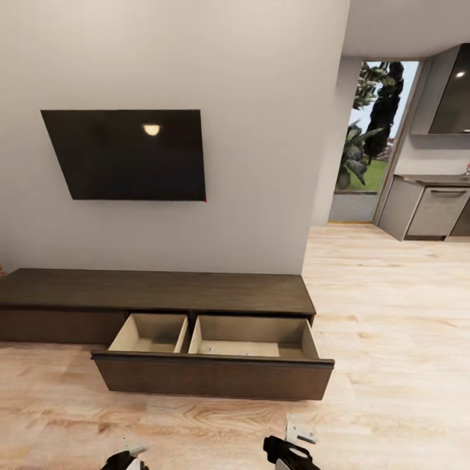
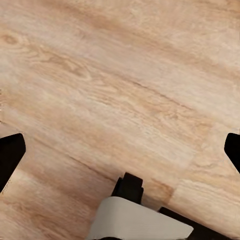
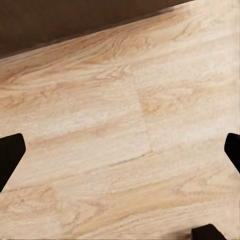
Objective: Place each of the two pumpkins and all three candles from the living room inside a cabinet in the living room (use any cabinet), then make sure every cabinet is closed, and position the cauldron so it is next to a table in the living room.
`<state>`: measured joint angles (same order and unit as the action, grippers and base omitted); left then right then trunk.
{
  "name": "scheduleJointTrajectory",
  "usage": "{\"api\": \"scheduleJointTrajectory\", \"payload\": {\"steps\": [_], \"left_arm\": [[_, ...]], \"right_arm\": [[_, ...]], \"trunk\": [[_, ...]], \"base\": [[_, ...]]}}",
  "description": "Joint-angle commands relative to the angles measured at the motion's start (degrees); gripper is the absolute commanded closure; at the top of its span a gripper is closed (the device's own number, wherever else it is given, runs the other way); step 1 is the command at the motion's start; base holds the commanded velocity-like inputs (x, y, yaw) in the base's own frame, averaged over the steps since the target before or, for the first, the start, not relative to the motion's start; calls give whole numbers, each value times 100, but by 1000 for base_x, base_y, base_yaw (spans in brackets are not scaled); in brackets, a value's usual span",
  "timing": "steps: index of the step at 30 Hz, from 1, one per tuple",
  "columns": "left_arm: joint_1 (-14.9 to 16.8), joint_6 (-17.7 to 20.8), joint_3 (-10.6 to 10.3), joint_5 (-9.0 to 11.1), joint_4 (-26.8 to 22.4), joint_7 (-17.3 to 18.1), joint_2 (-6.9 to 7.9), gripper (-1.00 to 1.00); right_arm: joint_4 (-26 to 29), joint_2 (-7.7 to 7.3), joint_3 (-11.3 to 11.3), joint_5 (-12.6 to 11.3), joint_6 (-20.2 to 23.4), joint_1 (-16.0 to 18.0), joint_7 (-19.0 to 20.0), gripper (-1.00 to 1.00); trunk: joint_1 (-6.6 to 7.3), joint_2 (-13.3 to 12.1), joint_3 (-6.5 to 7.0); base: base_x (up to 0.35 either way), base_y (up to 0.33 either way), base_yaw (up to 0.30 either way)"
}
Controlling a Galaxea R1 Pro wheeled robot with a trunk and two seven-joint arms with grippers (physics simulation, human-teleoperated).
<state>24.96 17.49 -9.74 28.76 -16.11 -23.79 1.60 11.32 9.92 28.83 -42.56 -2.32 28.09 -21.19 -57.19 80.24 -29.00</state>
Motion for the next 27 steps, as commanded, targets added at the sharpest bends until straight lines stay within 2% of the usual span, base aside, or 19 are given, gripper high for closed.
{"api": "scheduleJointTrajectory", "payload": {"steps": [1, 3, 4, 9, 13, 17, 24, 26, 27], "left_arm": [[3, -164, -57, -47, 257, 129, 32, -100], [-7, -552, -61, -172, 645, 306, 81, -100], [-16, -822, -61, -213, 850, 369, 138, -100], [-40, -1290, -70, -251, 1237, 452, 246, -100], [-181, -1601, -72, -256, 1304, 468, 272, -100], [-351, -1751, -72, -257, 1319, 472, 279, -100], [-566, -1912, -72, -250, 1324, 485, 263, -100], [-599, -1926, -72, -248, 1327, 532, 258, -100], [-637, -1934, -72, -241, 1328, 684, 254, -100]], "right_arm": [[-5, -3, 48, -56, -63, -106, -14, -100], [-11, -6, 40, -59, -246, -312, 0, -100], [-38, -7, 38, -60, -474, -437, 4, -100], [-558, 8, 41, -52, -1091, -683, 29, -100], [-921, 8, 38, -53, -1451, -880, 293, -100], [-1055, 8, 35, -52, -1577, -1094, 677, -100], [-1290, 8, 35, -50, -1680, -1174, 753, -100], [-1303, 8, 35, -54, -1732, -1216, 756, -100], [-1310, 8, 35, -57, -1795, -1240, 756, -100]], "trunk": [[23, -38, 14], [67, -119, 50], [89, -159, 68], [199, -359, 158], [221, -399, 176], [221, -399, 176], [221, -399, 176], [243, -439, 194], [265, -479, 212]], "base": [[0, 0, 87], [0, 0, 87], [0, 0, 87], [0, 0, 87], [0, 0, 87], [0, 0, 87], [0, 0, 87], [0, 0, 86], [0, 0, 86]]}}
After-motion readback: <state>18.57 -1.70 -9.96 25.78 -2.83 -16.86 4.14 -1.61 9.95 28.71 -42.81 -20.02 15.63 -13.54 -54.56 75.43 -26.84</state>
